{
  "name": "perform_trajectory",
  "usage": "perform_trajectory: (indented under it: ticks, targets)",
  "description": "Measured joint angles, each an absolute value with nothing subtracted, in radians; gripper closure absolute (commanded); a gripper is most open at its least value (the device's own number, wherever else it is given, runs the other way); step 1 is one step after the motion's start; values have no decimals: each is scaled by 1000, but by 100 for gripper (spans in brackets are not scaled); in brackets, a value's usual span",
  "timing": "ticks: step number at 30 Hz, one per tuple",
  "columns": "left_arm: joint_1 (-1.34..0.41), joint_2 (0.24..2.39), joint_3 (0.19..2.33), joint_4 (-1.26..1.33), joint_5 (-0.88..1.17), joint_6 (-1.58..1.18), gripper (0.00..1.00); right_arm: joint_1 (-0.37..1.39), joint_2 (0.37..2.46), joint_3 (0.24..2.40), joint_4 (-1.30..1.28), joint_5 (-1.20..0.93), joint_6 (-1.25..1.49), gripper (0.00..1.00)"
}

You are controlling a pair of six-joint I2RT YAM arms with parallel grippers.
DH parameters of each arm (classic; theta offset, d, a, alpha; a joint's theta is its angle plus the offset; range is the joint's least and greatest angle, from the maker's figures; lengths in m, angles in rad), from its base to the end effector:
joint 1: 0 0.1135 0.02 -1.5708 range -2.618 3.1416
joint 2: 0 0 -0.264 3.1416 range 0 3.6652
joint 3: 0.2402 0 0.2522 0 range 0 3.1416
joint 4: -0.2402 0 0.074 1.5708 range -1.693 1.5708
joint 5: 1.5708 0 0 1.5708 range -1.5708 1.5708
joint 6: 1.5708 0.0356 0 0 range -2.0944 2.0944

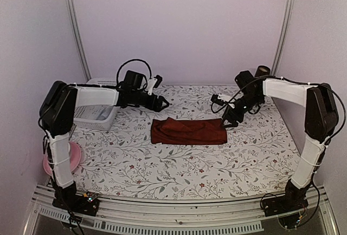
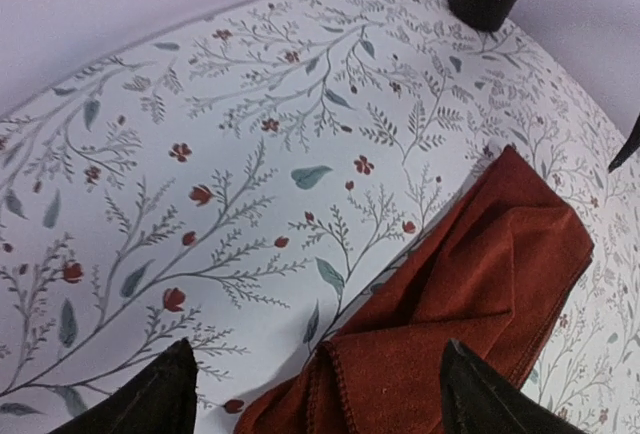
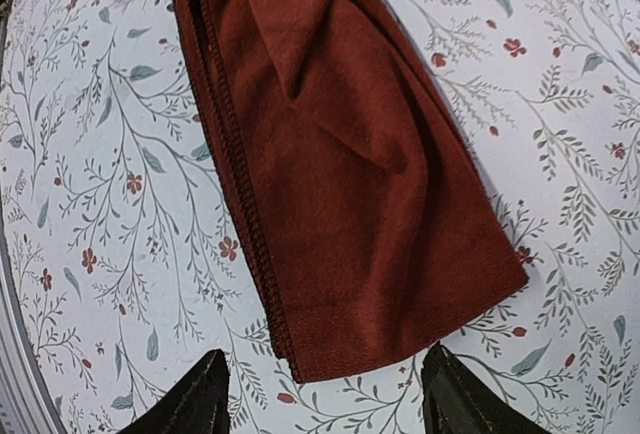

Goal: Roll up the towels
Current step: Fold the towel at the center of the board.

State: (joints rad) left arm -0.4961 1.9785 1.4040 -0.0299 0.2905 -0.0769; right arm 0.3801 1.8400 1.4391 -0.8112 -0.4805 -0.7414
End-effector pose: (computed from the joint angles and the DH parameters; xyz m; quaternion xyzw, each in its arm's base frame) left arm 0.3925 -0.2241 0.2117 0.2481 0.8430 -0.2529 0.4048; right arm 0.3433 0.1549 0.2288 -0.5442 0.7868 0.1992 0.2125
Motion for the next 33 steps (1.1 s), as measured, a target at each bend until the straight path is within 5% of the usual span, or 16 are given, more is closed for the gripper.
perform_trajectory:
  ticks: [9, 27, 33]
  targets:
    - [-487, 2212, 1458, -115, 435, -63, 25, 373, 1863, 1398, -787, -476, -764, 33]
    - [-477, 2249, 1496, -91, 579, -72, 48, 372, 1907, 1391, -768, -476, -765, 35]
    - [-476, 2265, 1504, -84, 601, -85, 66, 372, 1913, 1386, -762, -476, -765, 36]
